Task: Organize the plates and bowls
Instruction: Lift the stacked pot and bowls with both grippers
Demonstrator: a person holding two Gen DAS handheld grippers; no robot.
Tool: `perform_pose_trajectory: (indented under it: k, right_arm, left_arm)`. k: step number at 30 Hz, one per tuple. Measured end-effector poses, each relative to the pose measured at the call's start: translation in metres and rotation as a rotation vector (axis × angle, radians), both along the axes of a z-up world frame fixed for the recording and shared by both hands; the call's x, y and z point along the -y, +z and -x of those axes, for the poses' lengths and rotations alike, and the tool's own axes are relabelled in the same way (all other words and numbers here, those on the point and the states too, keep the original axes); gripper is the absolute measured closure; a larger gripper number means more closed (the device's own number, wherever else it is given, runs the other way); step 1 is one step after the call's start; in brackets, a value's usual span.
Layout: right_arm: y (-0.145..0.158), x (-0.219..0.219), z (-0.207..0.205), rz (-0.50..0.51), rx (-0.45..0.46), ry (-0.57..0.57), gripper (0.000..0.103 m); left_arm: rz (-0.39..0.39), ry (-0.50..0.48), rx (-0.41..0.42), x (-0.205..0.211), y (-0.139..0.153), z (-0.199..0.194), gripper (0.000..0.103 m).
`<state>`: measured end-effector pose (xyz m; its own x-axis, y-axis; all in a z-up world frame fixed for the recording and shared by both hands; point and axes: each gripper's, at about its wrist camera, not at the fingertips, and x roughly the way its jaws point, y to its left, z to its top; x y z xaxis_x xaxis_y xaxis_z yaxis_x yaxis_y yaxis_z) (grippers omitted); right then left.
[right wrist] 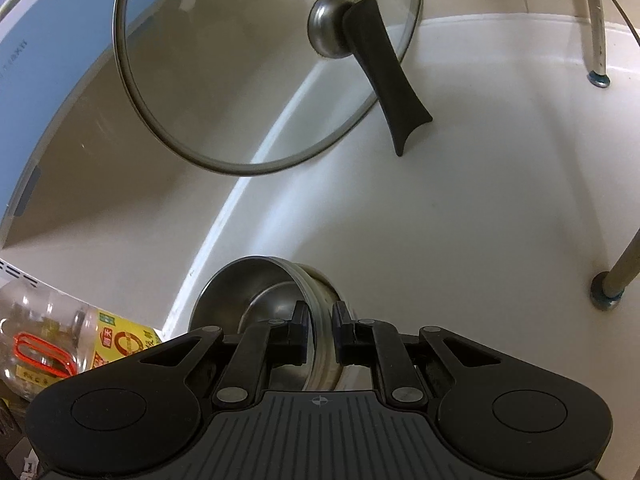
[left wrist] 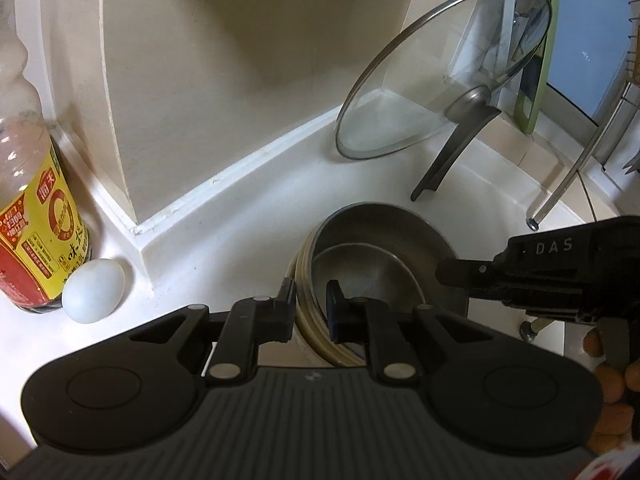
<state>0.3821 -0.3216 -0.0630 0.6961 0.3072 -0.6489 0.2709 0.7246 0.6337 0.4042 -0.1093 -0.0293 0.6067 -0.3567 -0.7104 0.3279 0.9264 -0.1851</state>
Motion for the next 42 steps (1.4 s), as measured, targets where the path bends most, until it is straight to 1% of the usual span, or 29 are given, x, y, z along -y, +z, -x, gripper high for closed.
perform_pose_trajectory:
  k: [3,9,12,15,17,19,21,24,29,32,33,34,36,42]
  right_arm:
    - [0.002,-0.001,-0.002,0.008,-0.014,0.006,0.090]
    - [0.000,0.003,-0.004,-0.026,-0.034,0.003,0.090]
    - [-0.001,0.002,-0.006,-0.004,-0.022,0.016,0.090]
    - [0.001,-0.001,-0.004,0.023,-0.007,0.031,0.090]
    - [0.003,-0.004,-0.004,0.063,0.002,0.043,0.086]
    - [0.002,-0.007,-0.004,0.097,0.004,0.043,0.073]
    - [0.001,-0.008,-0.003,0.121,0.006,0.039,0.069]
    - [-0.004,-0.008,-0.004,0.105,0.011,0.047,0.069]
    - [-0.011,-0.014,-0.009,0.113,0.008,0.078,0.069]
    - [-0.013,-0.018,-0.012,0.140,0.006,0.086,0.072]
    - [-0.014,-0.019,-0.012,0.152,0.005,0.086,0.075]
    - [-0.014,-0.020,-0.011,0.161,0.004,0.086,0.076]
    - [-0.014,-0.020,-0.010,0.164,0.005,0.089,0.076]
    - [-0.014,-0.025,-0.008,0.186,0.005,0.114,0.078]
  left_arm:
    - [0.002,0.000,-0.012,-0.001,0.001,-0.002,0.090]
    - [-0.008,-0.002,-0.019,0.001,0.001,-0.005,0.090]
    - [-0.004,0.004,-0.023,0.000,0.001,-0.005,0.089]
    - [-0.038,0.018,-0.003,0.003,0.001,-0.004,0.085]
    - [-0.051,0.025,0.005,0.005,0.001,-0.005,0.083]
    - [-0.061,0.030,-0.002,0.006,-0.002,-0.007,0.081]
    - [-0.066,0.038,-0.015,0.006,-0.005,-0.009,0.078]
    - [-0.072,0.052,-0.032,0.007,-0.011,-0.012,0.074]
    - [-0.078,0.058,-0.052,0.011,-0.016,-0.016,0.074]
    - [-0.075,0.050,-0.058,0.011,-0.017,-0.016,0.074]
    - [-0.072,0.048,-0.062,0.012,-0.018,-0.015,0.075]
    - [-0.069,0.046,-0.065,0.012,-0.018,-0.015,0.075]
    - [-0.062,0.037,-0.065,0.012,-0.018,-0.013,0.079]
    - [-0.075,0.042,-0.058,0.011,-0.018,-0.005,0.079]
